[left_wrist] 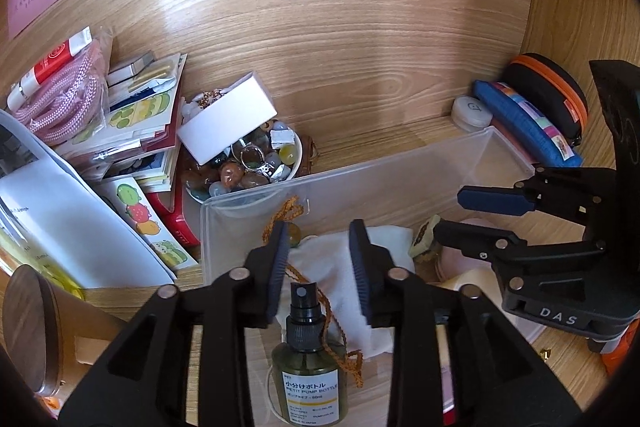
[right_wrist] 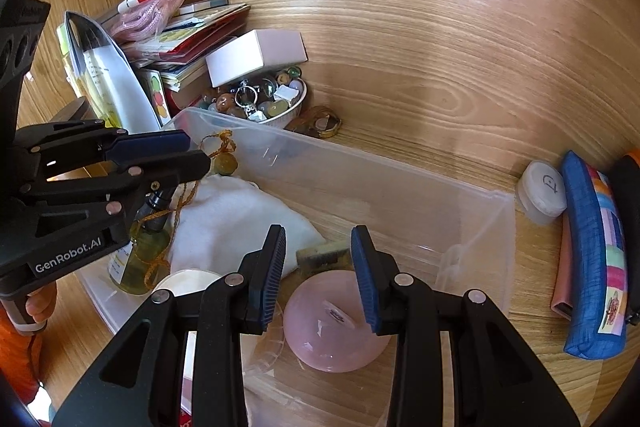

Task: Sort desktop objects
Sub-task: 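Lower both held items into the clear box and open both tools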

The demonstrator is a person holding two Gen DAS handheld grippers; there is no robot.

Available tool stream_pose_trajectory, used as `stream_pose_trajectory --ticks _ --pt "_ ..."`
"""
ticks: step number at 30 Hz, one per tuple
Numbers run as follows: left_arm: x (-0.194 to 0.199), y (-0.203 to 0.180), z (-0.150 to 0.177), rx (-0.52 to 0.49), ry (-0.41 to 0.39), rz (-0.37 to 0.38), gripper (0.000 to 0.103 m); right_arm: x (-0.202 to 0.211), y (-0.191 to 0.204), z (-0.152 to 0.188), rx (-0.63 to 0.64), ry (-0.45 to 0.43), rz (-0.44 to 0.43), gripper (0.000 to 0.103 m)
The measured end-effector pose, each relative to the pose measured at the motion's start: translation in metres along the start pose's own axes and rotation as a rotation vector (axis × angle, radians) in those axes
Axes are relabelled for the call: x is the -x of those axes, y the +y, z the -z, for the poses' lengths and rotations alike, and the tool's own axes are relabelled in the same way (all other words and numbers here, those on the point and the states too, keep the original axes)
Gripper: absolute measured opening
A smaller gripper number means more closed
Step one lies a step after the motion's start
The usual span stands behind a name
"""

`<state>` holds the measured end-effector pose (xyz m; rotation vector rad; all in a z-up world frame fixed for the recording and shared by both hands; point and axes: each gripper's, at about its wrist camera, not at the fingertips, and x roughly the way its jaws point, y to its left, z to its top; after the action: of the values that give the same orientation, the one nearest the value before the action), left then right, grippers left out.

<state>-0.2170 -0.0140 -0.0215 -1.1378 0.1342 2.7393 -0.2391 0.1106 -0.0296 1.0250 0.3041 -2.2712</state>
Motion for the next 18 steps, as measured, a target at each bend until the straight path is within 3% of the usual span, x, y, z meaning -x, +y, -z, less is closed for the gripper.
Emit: stream_pose_trajectory --ticks 4,7,15,18 --pt "0.002 -0.003 -0.001 -0.007 0.001 -0.004 0.038 0.004 -0.005 0.0 -0.024 -0.01 -0.016 0.031" --pt "0.005 -0.005 -0.003 -0.011 -0.006 -0.024 0.053 0.009 -0.007 -0.002 -0.031 -0.021 -0.002 0.032" --pt "0.03 -0.009 -0.007 -0.025 -0.049 -0.08 0.081 0.029 -0.001 -0.004 -0.005 -0.057 0.053 0.056" --pt "0.044 -0.01 -0.007 -0.027 -0.073 -0.098 0.082 0.04 0.002 -0.004 0.002 -0.075 0.067 0.068"
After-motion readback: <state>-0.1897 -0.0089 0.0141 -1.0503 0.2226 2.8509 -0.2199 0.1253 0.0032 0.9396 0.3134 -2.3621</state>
